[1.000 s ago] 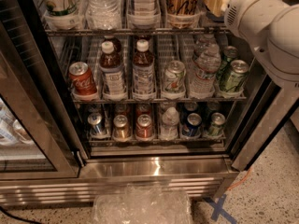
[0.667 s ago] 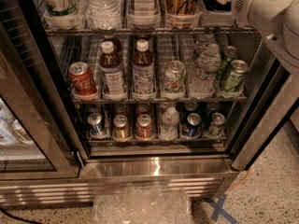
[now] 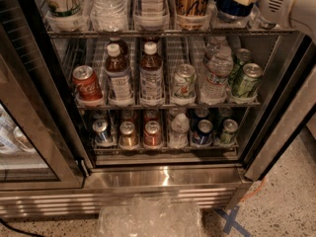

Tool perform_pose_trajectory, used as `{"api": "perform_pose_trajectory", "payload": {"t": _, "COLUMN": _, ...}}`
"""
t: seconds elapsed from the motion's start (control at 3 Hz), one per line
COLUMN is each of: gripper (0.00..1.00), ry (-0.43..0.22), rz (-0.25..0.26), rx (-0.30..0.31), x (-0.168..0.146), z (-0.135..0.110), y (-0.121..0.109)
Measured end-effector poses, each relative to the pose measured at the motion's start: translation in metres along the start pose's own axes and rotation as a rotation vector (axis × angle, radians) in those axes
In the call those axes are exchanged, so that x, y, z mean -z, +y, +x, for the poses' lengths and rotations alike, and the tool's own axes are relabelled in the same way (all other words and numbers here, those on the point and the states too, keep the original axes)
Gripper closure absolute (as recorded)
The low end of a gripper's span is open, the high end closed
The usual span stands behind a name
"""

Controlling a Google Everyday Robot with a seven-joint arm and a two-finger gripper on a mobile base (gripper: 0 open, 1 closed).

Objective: Pick pepsi can from top shelf of fridge

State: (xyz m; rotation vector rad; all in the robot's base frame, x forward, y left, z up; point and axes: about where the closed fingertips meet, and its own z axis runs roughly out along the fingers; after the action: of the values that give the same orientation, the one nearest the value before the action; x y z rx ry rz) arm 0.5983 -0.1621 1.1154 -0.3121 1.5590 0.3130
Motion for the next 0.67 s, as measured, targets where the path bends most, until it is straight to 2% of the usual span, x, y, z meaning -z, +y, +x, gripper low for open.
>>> {"api": "perform_pose_trajectory", "payload": {"t": 0.33, "gripper": 1.00, "ry": 0.073, "rz": -0.087, "rx": -0.065, "x": 0.032, "z": 0.014, "y": 0.021}}
{"api": "perform_pose_trajectory", "payload": {"t": 0.67, "gripper": 1.00, "ry": 0.130, "rz": -0.147, "rx": -0.099, "x": 0.061, "z": 0.039, "y": 0.037}}
